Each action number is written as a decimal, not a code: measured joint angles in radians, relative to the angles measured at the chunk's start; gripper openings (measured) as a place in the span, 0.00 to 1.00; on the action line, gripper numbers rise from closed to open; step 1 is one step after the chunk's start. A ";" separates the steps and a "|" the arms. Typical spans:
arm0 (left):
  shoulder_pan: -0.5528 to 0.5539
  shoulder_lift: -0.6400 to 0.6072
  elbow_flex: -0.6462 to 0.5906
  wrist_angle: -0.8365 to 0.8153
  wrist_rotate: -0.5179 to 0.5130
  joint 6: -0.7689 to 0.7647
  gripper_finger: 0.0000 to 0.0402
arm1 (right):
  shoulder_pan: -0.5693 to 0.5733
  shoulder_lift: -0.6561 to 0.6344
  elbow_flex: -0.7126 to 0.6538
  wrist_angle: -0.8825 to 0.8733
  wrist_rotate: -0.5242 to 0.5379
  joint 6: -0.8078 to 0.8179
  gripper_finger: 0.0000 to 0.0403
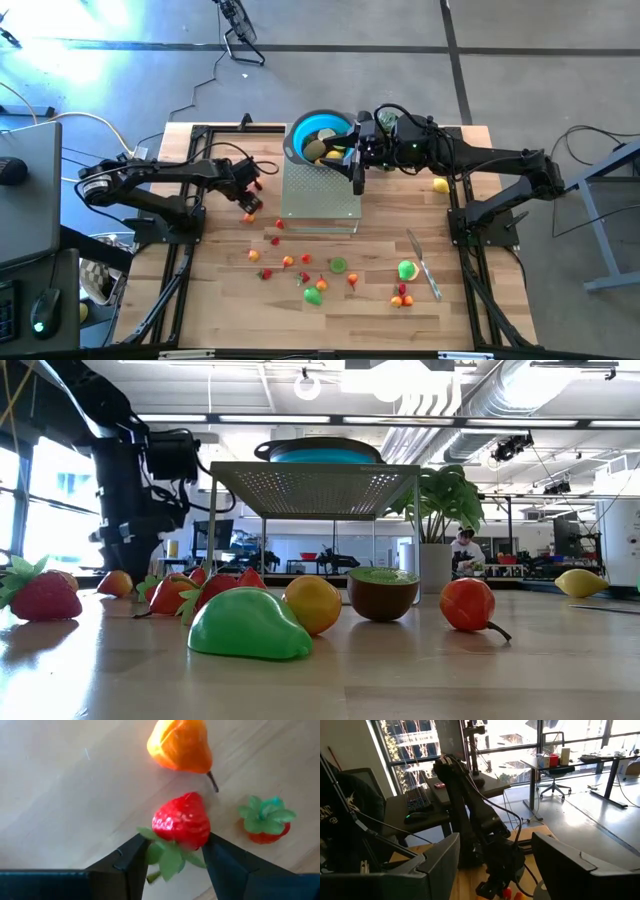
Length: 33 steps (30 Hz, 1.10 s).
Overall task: Pick & Place Fruit
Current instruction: Put the red strawberry in the blue bowl on the shelf
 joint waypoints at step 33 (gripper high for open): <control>0.000 -0.001 0.000 0.070 0.034 0.005 0.29 | 0.000 0.000 0.000 -0.007 0.000 0.000 0.59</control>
